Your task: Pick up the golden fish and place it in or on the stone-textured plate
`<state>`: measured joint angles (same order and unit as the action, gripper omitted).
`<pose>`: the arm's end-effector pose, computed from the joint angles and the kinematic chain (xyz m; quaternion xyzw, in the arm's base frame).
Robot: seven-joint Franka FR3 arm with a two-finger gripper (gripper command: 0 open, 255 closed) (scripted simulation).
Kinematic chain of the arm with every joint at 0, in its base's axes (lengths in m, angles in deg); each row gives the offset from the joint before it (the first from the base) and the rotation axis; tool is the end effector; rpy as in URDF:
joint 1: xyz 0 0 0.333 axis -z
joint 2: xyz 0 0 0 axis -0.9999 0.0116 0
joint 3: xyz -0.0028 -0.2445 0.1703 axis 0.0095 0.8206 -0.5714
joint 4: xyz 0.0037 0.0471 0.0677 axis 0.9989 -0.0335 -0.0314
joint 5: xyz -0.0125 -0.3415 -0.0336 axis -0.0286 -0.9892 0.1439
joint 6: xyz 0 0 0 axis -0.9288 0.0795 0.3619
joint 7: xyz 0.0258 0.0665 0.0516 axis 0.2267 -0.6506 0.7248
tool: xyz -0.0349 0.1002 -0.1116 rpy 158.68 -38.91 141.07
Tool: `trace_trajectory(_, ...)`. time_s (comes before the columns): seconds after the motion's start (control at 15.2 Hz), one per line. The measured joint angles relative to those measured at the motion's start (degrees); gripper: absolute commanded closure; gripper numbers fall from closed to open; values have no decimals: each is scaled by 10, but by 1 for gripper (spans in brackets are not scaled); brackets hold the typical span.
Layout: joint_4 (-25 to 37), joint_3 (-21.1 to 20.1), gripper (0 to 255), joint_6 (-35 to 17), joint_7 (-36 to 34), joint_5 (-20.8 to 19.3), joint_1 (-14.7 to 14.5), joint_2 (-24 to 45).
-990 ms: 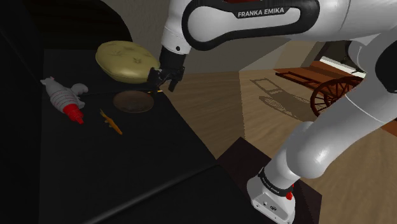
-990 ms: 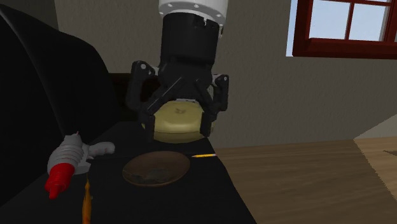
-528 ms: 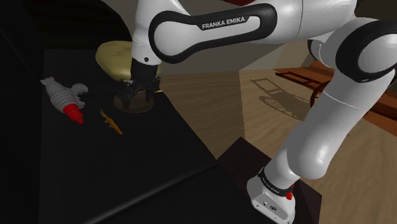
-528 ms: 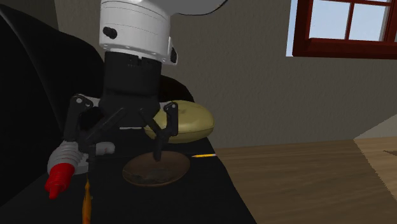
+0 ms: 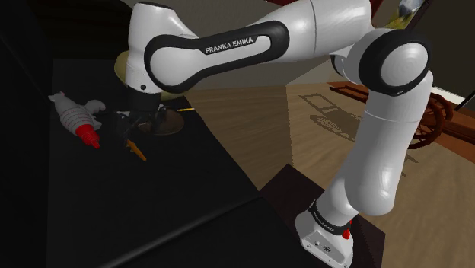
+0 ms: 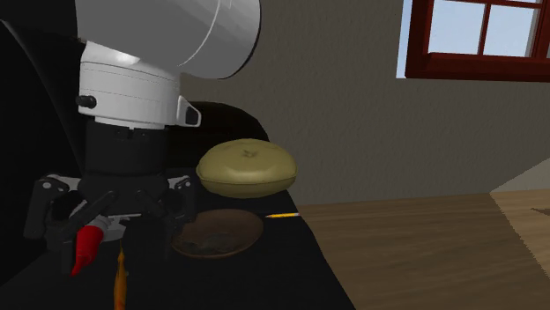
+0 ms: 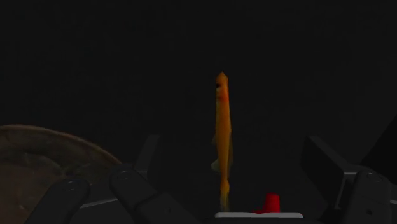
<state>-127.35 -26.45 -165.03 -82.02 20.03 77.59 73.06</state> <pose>0.4948 0.3404 0.3719 -0.9940 -0.0722 -0.0090 0.0822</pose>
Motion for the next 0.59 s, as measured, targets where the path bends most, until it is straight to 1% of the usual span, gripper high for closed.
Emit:
trace_trajectory(0.33,-9,2,0,-30,-6,-9,-7,22)
trace_trajectory(0.59,-12,3,0,-35,-7,-10,-7,24)
